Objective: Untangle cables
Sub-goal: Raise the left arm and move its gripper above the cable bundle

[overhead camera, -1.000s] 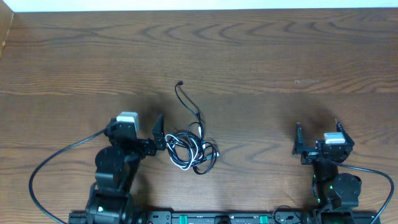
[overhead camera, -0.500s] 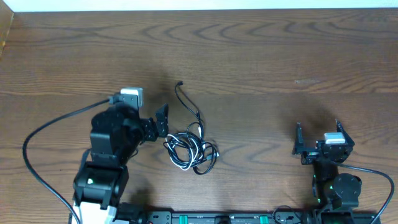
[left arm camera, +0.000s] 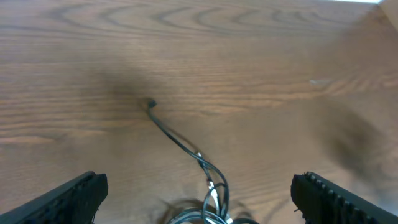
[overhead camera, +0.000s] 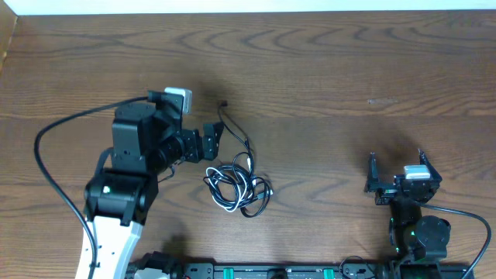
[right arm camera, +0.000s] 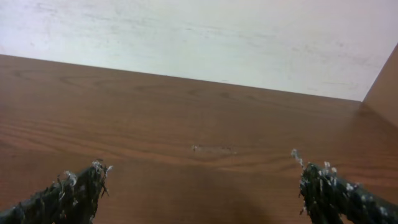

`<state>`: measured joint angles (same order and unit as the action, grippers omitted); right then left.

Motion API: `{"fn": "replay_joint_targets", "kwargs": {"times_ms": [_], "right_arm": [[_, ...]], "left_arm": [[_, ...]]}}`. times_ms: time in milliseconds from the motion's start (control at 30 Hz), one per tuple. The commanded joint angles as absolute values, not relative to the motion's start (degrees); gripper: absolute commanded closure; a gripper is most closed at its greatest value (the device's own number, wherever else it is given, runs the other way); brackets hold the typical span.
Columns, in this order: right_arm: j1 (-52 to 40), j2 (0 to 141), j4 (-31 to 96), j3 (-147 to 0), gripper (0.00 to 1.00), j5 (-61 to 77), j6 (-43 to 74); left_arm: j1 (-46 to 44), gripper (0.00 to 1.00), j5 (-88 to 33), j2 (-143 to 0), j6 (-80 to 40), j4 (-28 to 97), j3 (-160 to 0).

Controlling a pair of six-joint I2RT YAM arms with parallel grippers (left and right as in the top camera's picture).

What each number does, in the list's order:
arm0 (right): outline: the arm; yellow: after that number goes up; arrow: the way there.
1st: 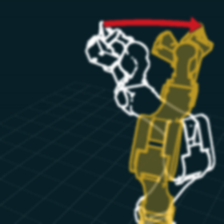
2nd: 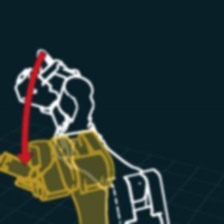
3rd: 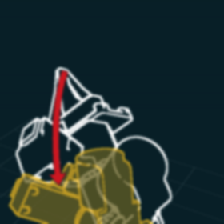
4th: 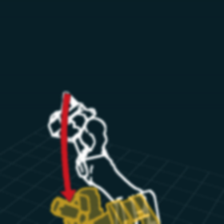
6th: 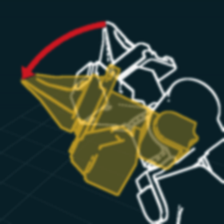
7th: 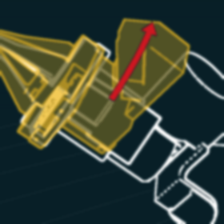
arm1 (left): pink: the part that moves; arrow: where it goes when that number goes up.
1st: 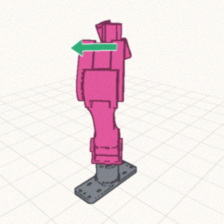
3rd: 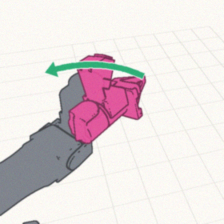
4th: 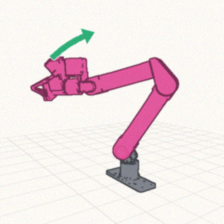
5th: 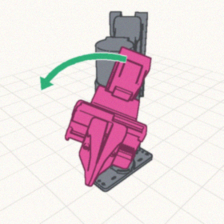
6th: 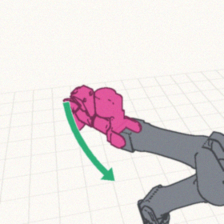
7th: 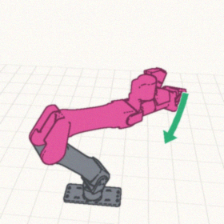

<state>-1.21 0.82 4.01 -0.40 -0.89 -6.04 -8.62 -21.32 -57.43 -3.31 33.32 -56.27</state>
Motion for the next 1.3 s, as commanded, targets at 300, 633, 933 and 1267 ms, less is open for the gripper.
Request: {"fn": "replay_joint_targets", "kwargs": {"times_ms": [300, 633, 933, 1267], "right_arm": [[-1.5, 0.4, 4.2, -0.3, 0.01, -1.1, -5.2], [-1.5, 0.4, 4.2, -0.3, 0.01, -1.1, -5.2], [-1.5, 0.4, 4.2, -0.3, 0.01, -1.1, -5.2], [-1.5, 0.4, 4.2, -0.3, 0.01, -1.1, -5.2]], "left_arm": [[-8.3, 0.0, -27.9, -60.9, -2.2, 34.1, -60.0], [-8.3, 0.0, -27.9, -60.9, -2.2, 32.7, -60.0], [-8.3, 0.0, -27.9, -60.9, -2.2, 32.7, -60.0], [-8.3, 0.0, -27.9, -60.9, -2.2, 32.7, -60.0]]}}
